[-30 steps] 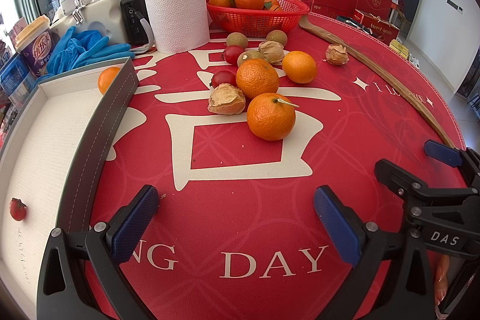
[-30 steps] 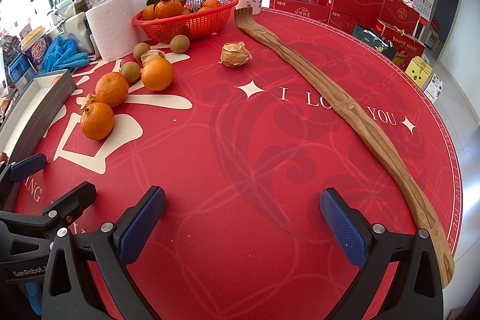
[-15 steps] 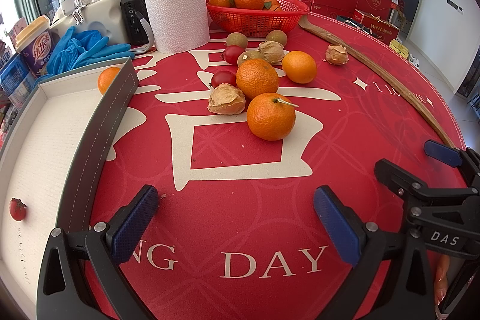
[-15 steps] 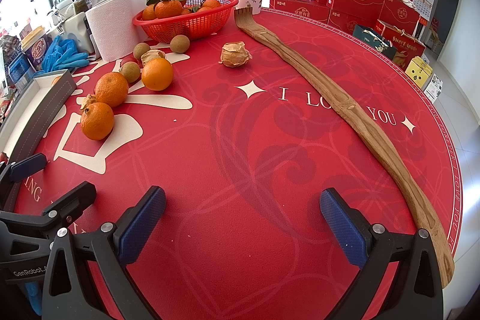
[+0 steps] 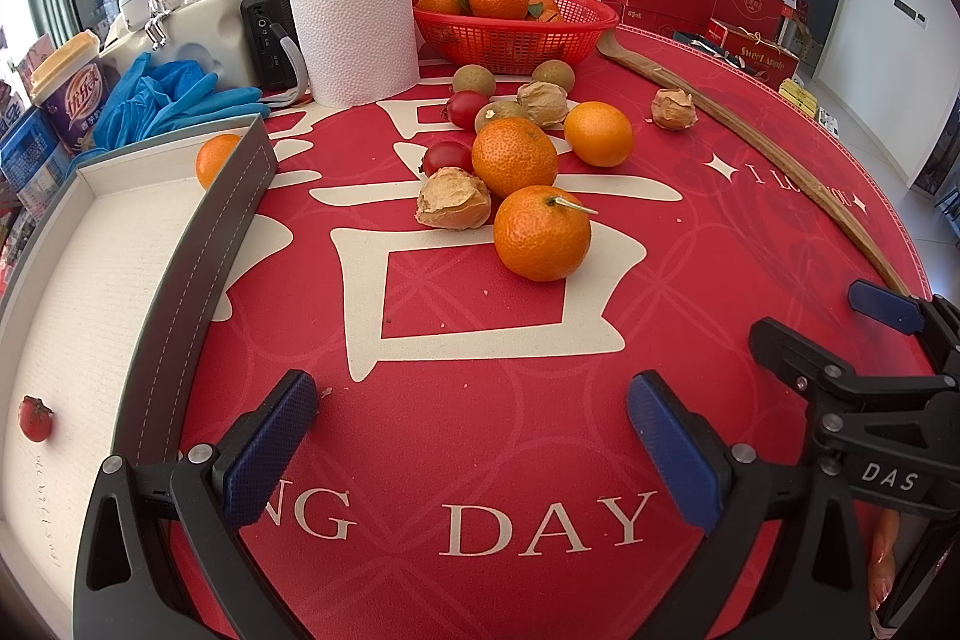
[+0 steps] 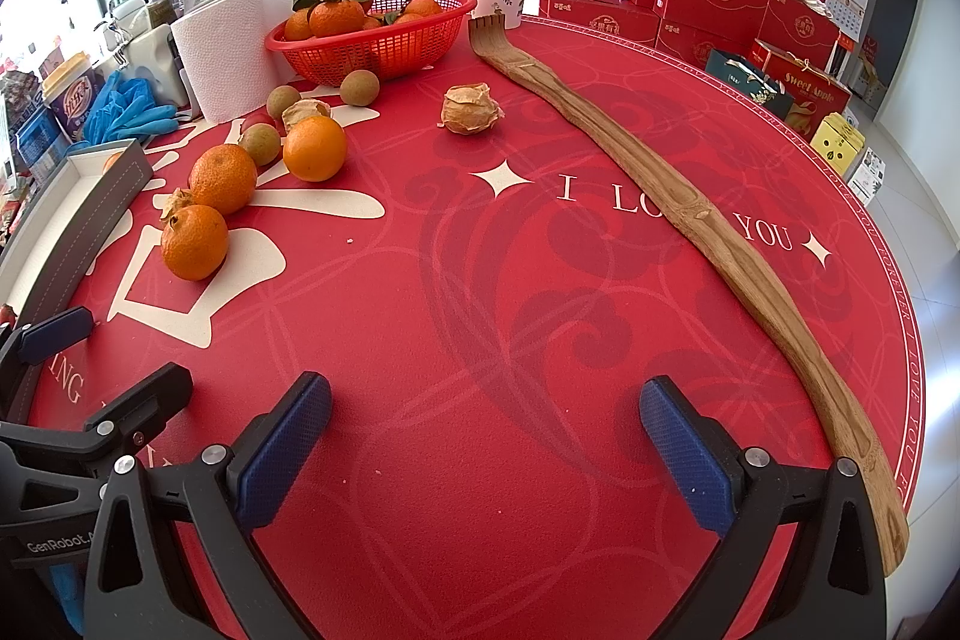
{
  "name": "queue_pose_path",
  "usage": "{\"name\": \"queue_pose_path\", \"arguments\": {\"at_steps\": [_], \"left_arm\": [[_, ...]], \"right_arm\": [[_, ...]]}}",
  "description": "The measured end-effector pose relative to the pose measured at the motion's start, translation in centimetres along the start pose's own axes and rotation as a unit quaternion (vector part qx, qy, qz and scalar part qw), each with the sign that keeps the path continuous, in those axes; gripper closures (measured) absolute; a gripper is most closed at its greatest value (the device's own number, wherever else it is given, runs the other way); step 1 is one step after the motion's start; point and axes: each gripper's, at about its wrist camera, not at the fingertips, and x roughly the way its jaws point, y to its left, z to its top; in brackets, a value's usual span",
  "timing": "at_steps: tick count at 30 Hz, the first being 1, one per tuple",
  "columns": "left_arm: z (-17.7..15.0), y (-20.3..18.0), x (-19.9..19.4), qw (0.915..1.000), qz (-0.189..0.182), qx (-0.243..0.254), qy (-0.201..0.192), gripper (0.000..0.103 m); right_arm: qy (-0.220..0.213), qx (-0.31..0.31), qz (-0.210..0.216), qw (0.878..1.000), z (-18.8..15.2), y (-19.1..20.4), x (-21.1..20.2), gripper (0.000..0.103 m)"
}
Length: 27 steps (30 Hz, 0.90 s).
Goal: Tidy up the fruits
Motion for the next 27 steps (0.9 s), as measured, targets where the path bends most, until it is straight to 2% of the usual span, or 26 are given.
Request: {"name": "queue_pose_path", "arguments": {"at_steps": [5, 10, 13, 14, 16, 17, 18, 22, 27], "left_arm": [[0.6, -0.1, 0.3, 0.9999, 0.014, -0.009, 0.005, 0.001], [3.2, -2.0, 0.4, 0.9997, 0.01, 0.018, -0.008, 0.012], [4.5, -3.1, 1.4, 0.9994, 0.022, 0.027, -0.002, 0.027], [4.8, -3.1, 2.0, 0.9995, 0.019, 0.023, 0.007, 0.035], [5.3, -2.8, 2.5, 0.9999, 0.008, 0.002, 0.013, 0.044], [5.5, -2.7, 2.6, 0.9999, 0.008, -0.004, 0.013, 0.05], [5.6, -2.7, 2.6, 0.9998, 0.011, -0.007, 0.011, 0.063], [5.2, -1.9, 2.5, 0.9997, 0.017, -0.017, 0.002, 0.065], [3.3, 0.2, 1.2, 0.9993, 0.024, -0.026, -0.008, 0.065]], "right_arm": [[0.0, 0.001, -0.001, 1.0, 0.0, -0.1, 0.0, 0.0], [0.002, -0.011, 0.008, 1.0, -0.1, -0.3, -0.1, 0.0], [0.002, -0.015, 0.011, 1.0, -0.1, -0.5, -0.1, 0.0], [0.001, -0.016, 0.012, 1.0, -0.1, -0.6, -0.1, 0.0], [0.001, -0.018, 0.013, 1.0, -0.2, -0.6, -0.1, 0.0], [0.001, -0.019, 0.014, 1.0, -0.2, -0.6, -0.1, 0.0], [0.0, -0.019, 0.014, 1.0, -0.3, -0.6, -0.1, 0.0], [0.0, -0.019, 0.014, 1.0, -0.3, -0.6, -0.1, 0.0], [0.0, -0.019, 0.013, 1.0, -0.3, -0.6, -0.1, 0.0]]}}
